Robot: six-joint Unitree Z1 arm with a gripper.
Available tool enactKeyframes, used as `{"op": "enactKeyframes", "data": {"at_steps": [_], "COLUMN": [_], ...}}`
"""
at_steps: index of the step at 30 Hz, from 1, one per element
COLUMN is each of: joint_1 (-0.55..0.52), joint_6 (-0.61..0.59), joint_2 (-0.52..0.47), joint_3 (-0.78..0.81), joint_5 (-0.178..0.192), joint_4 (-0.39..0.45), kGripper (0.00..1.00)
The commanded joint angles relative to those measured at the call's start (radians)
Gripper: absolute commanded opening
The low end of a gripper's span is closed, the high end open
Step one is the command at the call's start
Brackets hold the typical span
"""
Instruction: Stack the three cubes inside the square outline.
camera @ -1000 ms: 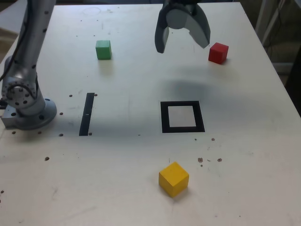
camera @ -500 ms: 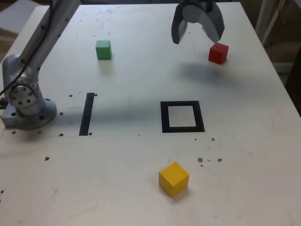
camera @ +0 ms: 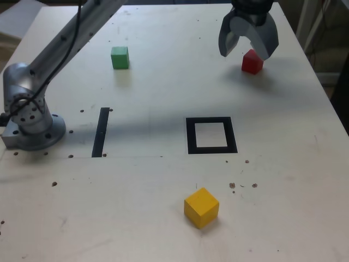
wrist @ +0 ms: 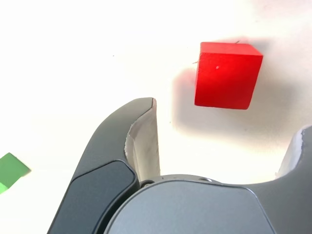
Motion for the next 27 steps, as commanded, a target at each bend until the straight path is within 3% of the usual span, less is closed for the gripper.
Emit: {"op": "enactKeyframes", "data": {"at_steps": [1,20,27], "joint_1": [-0.002,-0.017,-0.02], "joint_6": [0.002,0.011,0.012], "joint_2": [0.014,0.109,0.11], "joint_3": [-0.004,-0.067,-0.079], "joint_5": [0.0,-0.001,0.017], "joint_4": [0.007,-0.032,-0.044], "kGripper": [0.93,0.85,0.7]}}
